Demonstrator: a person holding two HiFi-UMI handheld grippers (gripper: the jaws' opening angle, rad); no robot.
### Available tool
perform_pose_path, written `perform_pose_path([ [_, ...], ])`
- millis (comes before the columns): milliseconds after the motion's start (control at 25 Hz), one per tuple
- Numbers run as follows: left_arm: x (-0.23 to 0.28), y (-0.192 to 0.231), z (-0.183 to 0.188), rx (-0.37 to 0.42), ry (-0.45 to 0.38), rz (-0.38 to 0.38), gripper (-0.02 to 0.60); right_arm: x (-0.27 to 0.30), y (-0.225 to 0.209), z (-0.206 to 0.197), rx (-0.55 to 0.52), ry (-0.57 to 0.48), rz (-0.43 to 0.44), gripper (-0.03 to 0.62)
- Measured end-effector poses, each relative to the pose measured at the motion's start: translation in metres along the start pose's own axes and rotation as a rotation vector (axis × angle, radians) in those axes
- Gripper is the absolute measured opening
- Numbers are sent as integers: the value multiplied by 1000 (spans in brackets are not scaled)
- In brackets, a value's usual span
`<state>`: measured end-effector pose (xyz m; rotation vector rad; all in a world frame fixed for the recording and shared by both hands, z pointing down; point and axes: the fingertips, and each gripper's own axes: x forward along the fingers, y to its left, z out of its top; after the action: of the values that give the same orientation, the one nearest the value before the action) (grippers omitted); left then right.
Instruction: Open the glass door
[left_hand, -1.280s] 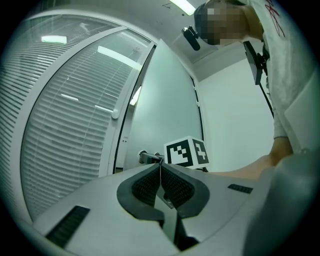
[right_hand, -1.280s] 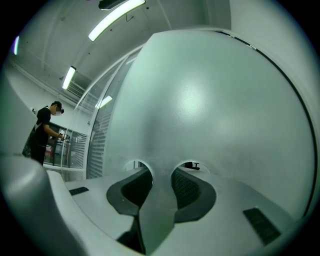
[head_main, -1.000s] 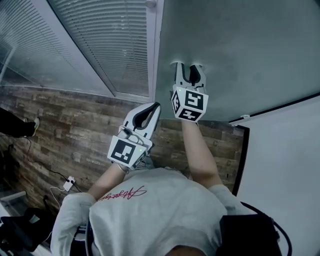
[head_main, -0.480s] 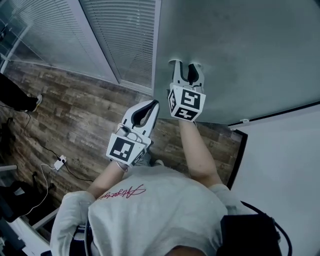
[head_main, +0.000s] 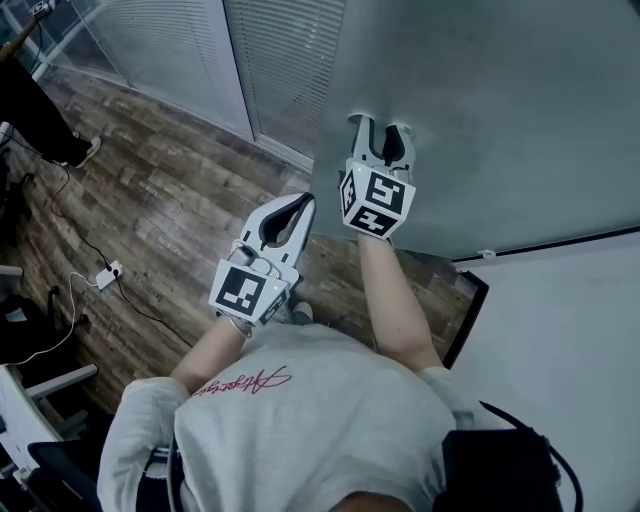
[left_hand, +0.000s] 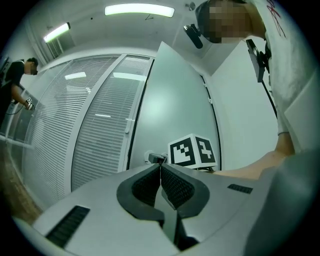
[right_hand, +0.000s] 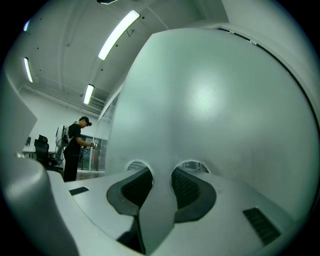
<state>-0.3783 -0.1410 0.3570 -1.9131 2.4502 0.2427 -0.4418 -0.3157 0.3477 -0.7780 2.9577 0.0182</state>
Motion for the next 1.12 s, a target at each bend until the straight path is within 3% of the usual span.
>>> perform_pose_path([
  [320,-29,-18,7,13,5,-1,18,-41,18,2,5,-5,53,129],
  [1120,-124,-113,16,-2,5,-168,18,-176,36,18,2,-11,210,130],
])
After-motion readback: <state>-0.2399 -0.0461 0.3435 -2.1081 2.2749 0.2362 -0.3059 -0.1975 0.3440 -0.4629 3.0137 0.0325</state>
